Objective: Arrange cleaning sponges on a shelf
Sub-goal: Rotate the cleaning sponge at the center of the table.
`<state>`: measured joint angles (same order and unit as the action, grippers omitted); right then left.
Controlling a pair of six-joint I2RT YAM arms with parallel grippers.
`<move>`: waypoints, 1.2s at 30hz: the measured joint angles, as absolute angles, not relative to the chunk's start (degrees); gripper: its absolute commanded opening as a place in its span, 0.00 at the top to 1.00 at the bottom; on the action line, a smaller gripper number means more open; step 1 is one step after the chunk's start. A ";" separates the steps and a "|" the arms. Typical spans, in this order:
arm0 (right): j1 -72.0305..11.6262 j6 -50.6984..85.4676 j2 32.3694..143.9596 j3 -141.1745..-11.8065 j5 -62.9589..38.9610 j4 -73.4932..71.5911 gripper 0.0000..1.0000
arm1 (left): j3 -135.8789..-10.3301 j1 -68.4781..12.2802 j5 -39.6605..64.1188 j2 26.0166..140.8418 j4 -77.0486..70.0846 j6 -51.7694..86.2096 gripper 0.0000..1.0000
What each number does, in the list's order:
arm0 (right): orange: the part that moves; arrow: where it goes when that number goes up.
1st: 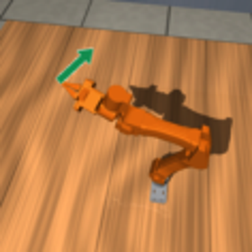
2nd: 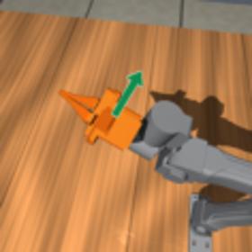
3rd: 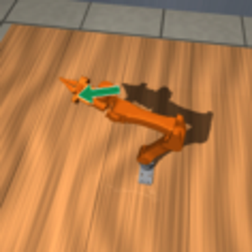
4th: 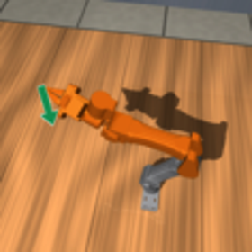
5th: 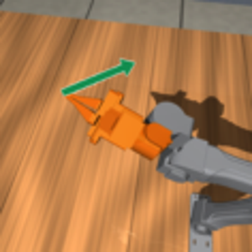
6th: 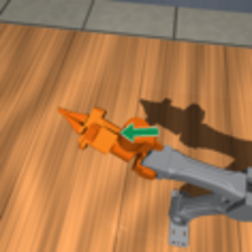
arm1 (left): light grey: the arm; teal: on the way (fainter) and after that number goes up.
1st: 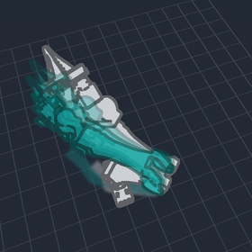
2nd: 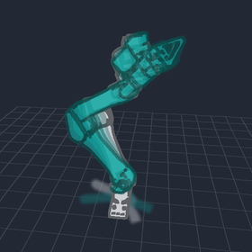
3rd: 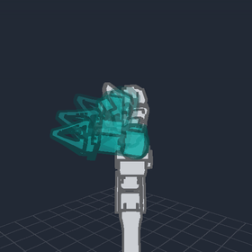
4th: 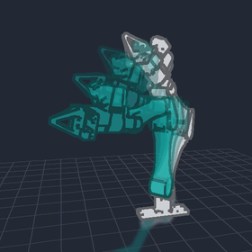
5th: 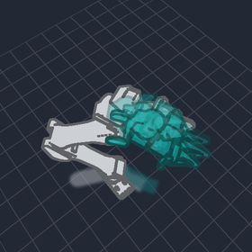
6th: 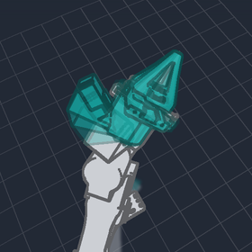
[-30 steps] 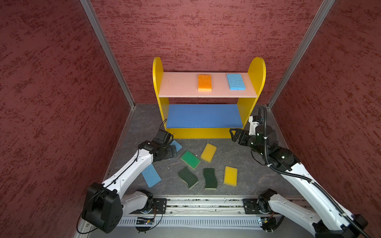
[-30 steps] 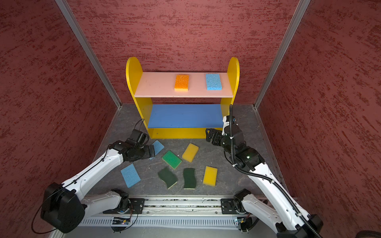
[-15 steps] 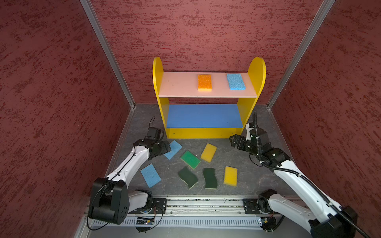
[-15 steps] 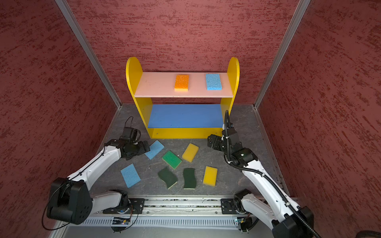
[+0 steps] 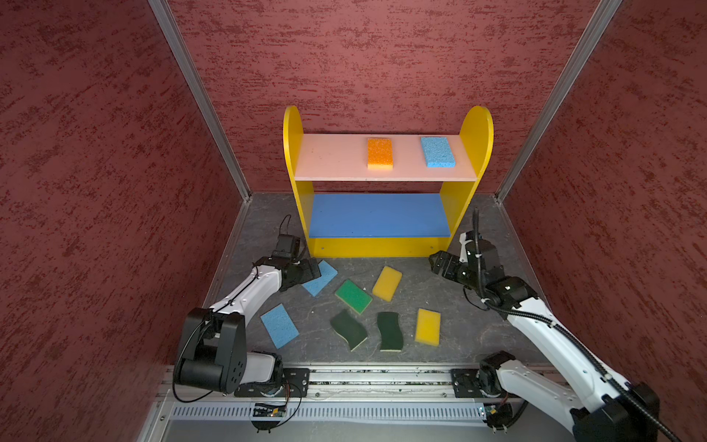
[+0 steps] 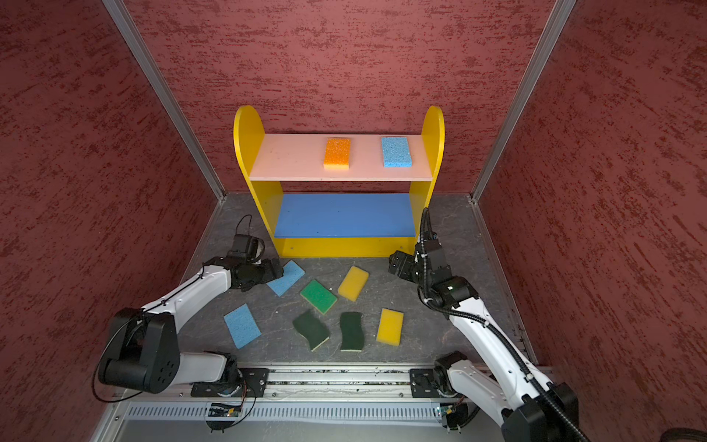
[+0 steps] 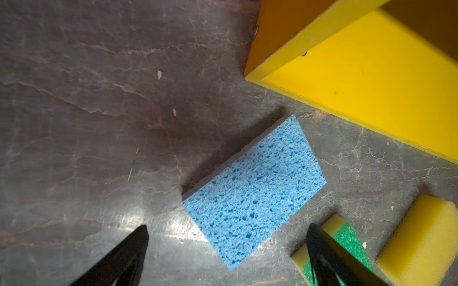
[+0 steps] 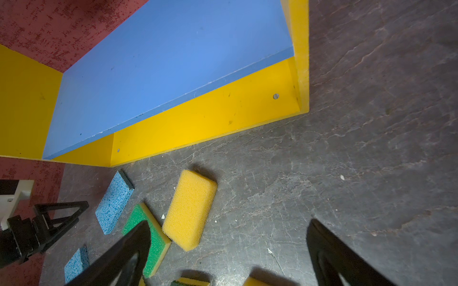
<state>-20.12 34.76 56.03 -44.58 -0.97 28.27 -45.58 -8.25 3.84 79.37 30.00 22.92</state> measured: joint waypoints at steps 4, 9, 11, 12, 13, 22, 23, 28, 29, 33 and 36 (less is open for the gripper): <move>-19.70 35.05 57.12 -44.51 -1.52 27.97 0.01 | -45.60 -8.25 4.49 82.04 28.71 22.09 0.01; -19.35 35.16 57.98 -44.51 -1.96 27.64 0.01 | -45.63 -8.27 5.30 84.40 27.97 21.91 0.01; -19.22 35.16 58.02 -44.49 -1.96 27.64 0.01 | -45.63 -8.32 5.82 84.42 27.49 21.67 0.01; -19.20 35.16 58.02 -44.51 -1.96 27.62 0.01 | -45.63 -8.32 6.17 84.42 26.94 21.56 0.01; -19.18 35.16 58.02 -44.51 -1.98 27.62 0.01 | -45.63 -8.34 6.46 84.42 26.65 21.52 0.01; -18.90 35.22 58.08 -44.51 -2.35 27.59 0.01 | -45.63 -8.36 9.13 84.88 23.70 20.67 0.01; -18.90 35.22 58.08 -44.51 -2.35 27.59 0.01 | -45.63 -8.36 9.15 85.36 23.46 20.60 0.01; -18.90 35.38 58.08 -44.49 -2.37 27.59 0.01 | -45.63 -8.36 8.99 88.05 23.05 20.23 0.01; -18.90 35.40 58.08 -44.49 -2.37 27.59 0.01 | -45.63 -8.36 8.95 88.20 23.05 20.10 0.00; -18.90 35.40 58.02 -44.45 -2.37 27.59 0.01 | -45.63 -8.38 8.97 88.25 22.98 19.88 0.01; -18.83 35.46 57.78 -44.14 -2.37 27.59 0.01 | -45.63 -8.71 9.02 88.25 22.94 19.86 0.01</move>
<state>-18.83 35.46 57.78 -44.14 -2.37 27.59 -45.63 -8.71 9.02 88.25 22.94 19.86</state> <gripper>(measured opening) 0.989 0.994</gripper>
